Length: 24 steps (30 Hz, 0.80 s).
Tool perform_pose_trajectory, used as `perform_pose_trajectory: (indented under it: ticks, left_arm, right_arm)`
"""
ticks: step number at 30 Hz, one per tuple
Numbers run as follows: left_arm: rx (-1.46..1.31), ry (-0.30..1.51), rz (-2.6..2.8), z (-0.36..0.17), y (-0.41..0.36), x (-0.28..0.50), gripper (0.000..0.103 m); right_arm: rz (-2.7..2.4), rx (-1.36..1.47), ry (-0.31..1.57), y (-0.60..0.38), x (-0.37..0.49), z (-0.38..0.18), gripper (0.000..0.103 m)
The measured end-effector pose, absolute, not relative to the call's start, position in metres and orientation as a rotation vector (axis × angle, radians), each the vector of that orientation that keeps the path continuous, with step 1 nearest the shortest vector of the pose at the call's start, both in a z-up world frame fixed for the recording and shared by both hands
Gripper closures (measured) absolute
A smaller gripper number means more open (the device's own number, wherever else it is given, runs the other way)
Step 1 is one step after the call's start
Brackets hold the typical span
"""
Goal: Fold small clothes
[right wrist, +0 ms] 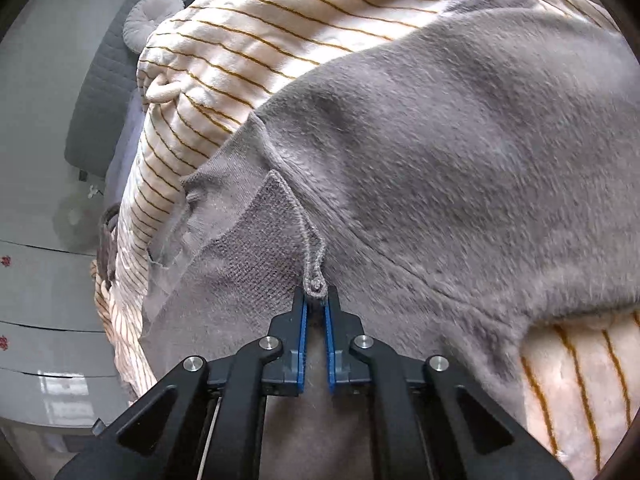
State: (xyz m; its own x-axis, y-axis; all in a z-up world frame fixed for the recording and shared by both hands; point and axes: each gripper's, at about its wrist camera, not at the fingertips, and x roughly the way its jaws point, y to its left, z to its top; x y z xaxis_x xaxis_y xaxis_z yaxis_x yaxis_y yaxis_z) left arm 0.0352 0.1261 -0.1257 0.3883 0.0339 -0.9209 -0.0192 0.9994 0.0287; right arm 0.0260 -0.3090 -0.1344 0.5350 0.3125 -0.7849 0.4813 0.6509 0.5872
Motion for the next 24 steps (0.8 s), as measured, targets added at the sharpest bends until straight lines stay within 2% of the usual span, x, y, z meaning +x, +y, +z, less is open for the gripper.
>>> perform_pose_trajectory:
  ticks: [9,19,20,21,22,23,24]
  left_arm:
    - [0.034,1.243,0.034,-0.114,0.14,0.011,0.037]
    - [0.059,1.258,-0.226,-0.101,0.033,0.024,0.037]
    - [0.061,1.267,-0.255,-0.102,0.018,0.025,0.035]
    - [0.069,1.273,-0.275,-0.103,0.004,0.027,0.017]
    - [0.076,1.271,-0.279,-0.102,-0.006,0.024,0.008]
    - [0.087,1.251,-0.283,-0.098,-0.021,0.023,0.003]
    - [0.095,1.23,-0.3,-0.095,-0.033,0.023,0.003]
  right_arm:
    - [-0.156,0.834,1.065,-0.315,0.011,-0.12,0.094]
    - [-0.126,0.873,1.08,-0.324,-0.032,-0.108,0.094]
    - [-0.127,0.877,1.078,-0.326,-0.036,-0.107,0.092]
    - [-0.13,0.883,1.076,-0.33,-0.04,-0.105,0.082]
    - [-0.135,0.89,1.072,-0.334,-0.045,-0.104,0.073]
    - [-0.141,0.899,1.065,-0.338,-0.049,-0.103,0.057]
    - [-0.146,0.907,1.055,-0.341,-0.053,-0.101,0.051]
